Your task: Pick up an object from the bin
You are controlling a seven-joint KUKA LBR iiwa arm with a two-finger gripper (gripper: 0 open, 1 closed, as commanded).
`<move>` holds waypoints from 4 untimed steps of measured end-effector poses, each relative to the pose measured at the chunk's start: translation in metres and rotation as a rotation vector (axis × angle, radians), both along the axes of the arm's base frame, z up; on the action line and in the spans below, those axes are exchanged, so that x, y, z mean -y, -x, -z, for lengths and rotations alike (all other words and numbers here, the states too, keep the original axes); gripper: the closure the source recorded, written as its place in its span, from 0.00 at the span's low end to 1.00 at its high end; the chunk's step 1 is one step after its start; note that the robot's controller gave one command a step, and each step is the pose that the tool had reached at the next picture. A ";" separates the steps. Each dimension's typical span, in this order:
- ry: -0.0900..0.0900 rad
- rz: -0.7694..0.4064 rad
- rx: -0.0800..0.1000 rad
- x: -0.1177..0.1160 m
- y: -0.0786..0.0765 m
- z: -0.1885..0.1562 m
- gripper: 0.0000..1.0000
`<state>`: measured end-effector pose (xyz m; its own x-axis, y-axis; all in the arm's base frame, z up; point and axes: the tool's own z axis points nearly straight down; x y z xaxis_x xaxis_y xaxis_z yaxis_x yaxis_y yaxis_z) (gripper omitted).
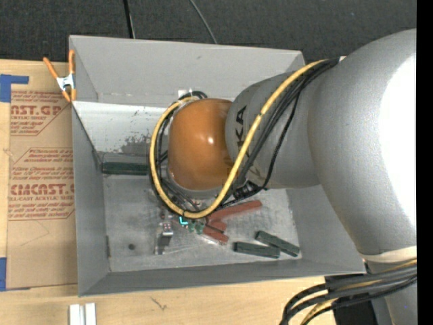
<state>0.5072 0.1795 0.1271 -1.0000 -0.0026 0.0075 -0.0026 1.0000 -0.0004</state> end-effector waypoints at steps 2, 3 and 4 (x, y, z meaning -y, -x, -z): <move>-0.001 -0.009 0.006 0.113 0.020 0.024 1.00; -0.001 -0.009 0.006 0.113 0.020 0.024 0.00; -0.001 -0.009 0.006 0.113 0.020 0.024 0.00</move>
Offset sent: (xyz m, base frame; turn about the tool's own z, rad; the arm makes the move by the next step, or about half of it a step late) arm -0.0193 -0.1130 -0.0235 -0.0094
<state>0.4875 0.0670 0.1028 -0.9999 -0.0117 0.0013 -0.0117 0.9999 0.0011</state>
